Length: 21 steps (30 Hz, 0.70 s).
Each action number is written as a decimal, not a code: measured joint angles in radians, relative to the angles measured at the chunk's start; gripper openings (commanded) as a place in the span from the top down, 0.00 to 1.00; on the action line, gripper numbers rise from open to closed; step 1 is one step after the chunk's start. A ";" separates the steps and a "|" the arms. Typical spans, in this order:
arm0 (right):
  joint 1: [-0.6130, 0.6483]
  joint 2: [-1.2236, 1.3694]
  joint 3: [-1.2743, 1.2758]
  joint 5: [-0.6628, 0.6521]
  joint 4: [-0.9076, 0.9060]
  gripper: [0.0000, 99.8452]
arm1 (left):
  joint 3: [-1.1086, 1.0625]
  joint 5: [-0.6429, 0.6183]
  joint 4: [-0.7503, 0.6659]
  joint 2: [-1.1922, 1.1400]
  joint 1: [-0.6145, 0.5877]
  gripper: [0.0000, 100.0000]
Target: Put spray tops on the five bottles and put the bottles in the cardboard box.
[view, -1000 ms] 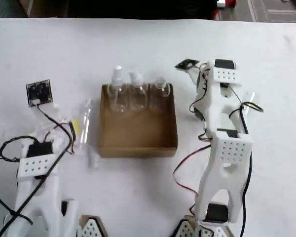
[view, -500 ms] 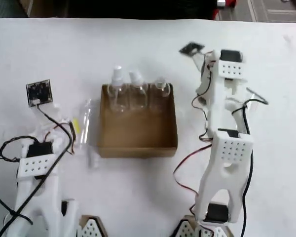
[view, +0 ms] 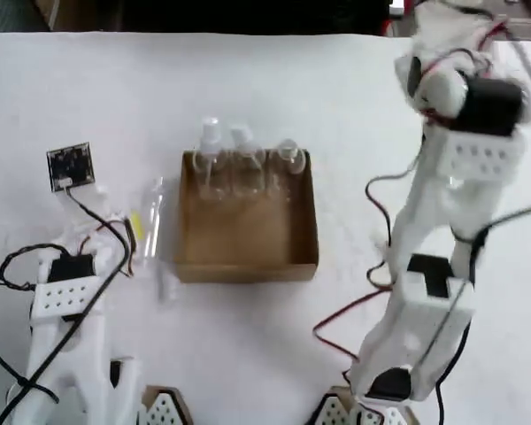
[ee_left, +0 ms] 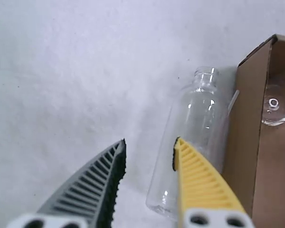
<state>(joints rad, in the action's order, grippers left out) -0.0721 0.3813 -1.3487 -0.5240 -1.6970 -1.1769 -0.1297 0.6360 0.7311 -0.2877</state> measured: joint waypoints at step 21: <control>0.364 -0.333 -0.060 0.635 -0.002 0.98 | 0.000 0.000 0.000 0.000 0.000 0.84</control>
<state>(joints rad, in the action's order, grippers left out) 0.2915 0.0483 -1.4085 0.1112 -1.6985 -1.1769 -0.1297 0.6360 0.7311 -0.2877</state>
